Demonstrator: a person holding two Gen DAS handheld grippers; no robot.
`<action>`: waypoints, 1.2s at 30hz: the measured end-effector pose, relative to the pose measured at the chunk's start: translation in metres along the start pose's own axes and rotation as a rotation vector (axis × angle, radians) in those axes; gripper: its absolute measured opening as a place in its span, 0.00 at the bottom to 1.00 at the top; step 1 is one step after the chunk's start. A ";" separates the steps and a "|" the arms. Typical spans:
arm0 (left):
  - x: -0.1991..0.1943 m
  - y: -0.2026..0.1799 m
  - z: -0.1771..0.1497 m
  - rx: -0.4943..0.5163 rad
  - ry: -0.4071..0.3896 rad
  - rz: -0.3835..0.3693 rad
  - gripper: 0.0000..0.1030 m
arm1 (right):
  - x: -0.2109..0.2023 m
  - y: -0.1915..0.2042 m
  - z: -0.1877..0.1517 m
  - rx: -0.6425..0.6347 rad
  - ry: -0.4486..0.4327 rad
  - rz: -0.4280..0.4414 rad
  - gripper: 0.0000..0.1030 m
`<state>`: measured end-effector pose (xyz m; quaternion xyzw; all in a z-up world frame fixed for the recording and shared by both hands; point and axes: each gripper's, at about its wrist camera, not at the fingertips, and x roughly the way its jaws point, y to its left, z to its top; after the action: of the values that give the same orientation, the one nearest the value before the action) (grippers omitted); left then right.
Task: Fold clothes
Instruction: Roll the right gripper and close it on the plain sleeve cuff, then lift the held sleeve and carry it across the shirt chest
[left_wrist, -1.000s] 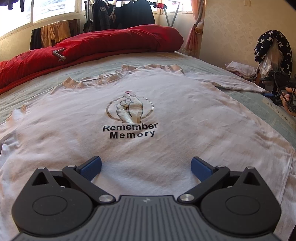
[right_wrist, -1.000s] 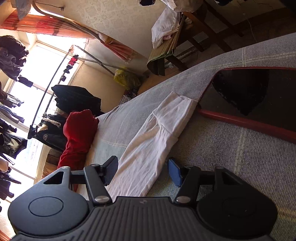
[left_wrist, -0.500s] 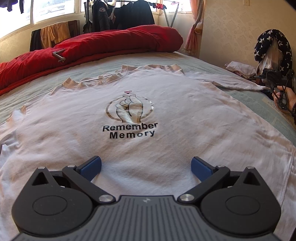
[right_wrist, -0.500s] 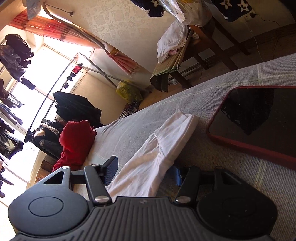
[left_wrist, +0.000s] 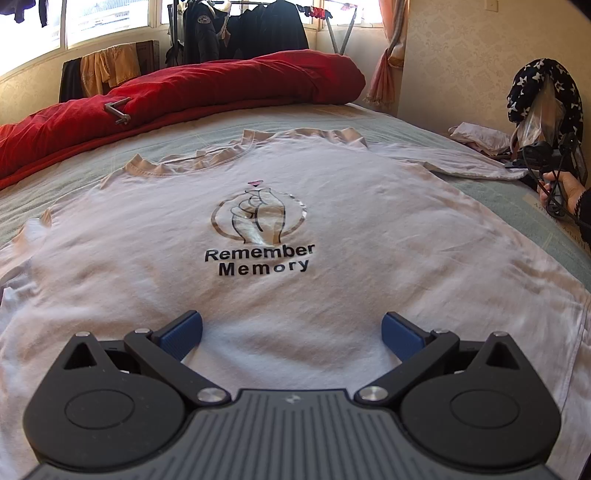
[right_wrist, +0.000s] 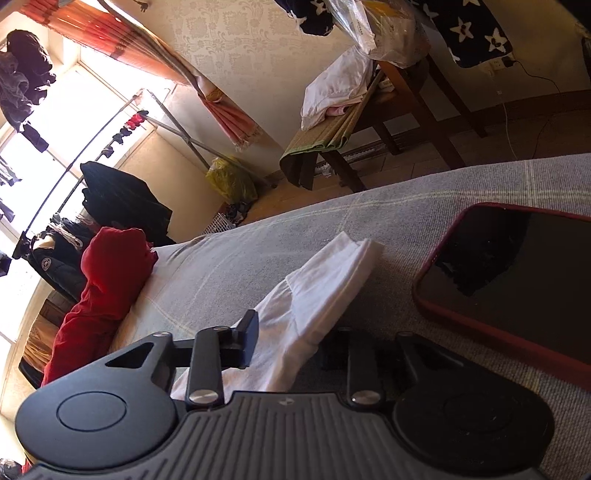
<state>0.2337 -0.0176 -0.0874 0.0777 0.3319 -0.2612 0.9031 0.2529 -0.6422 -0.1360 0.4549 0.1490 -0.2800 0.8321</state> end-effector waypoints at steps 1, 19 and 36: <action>0.000 0.000 0.000 0.000 0.000 0.000 0.99 | 0.000 -0.001 0.001 0.001 0.006 -0.004 0.12; -0.001 0.001 0.000 0.004 -0.001 0.000 0.99 | -0.020 0.103 -0.006 -0.365 0.126 -0.046 0.12; -0.022 -0.004 0.006 0.042 -0.027 0.029 0.99 | -0.067 0.250 -0.072 -0.686 0.213 0.112 0.12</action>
<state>0.2205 -0.0136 -0.0685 0.0978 0.3132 -0.2561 0.9092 0.3507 -0.4518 0.0269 0.1834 0.2950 -0.1189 0.9302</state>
